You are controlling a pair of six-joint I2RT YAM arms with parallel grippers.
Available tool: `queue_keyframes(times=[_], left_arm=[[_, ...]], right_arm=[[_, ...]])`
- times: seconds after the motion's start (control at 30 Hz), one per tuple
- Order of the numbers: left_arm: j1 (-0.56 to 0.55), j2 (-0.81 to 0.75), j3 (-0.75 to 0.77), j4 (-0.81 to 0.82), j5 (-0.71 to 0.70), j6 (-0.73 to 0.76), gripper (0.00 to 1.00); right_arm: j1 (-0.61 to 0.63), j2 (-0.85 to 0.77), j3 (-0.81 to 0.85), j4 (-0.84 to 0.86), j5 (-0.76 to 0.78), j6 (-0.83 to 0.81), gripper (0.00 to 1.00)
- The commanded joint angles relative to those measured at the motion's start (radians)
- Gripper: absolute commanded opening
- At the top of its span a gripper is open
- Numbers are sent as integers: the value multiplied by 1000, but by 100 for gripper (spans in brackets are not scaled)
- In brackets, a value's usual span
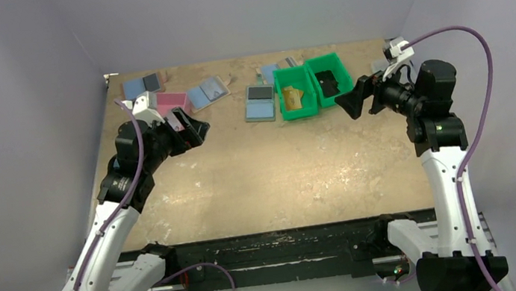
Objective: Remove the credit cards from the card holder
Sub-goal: Reset both arms
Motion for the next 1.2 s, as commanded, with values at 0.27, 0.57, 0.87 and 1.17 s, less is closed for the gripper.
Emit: queue_keyframes(times=[0.27, 0.57, 0.87, 1.17], left_arm=[[6, -12, -23, 54, 21, -9, 99], [6, -2, -20, 54, 23, -15, 99], [6, -1, -6, 15, -4, 7, 99], [6, -1, -2, 5, -7, 24, 99]], right_arm=[[-7, -11, 0, 49, -32, 17, 99], [-7, -9, 7, 50, -37, 12, 99], [-7, -4, 7, 52, -31, 5, 99], [-7, -5, 5, 46, -13, -26, 99]])
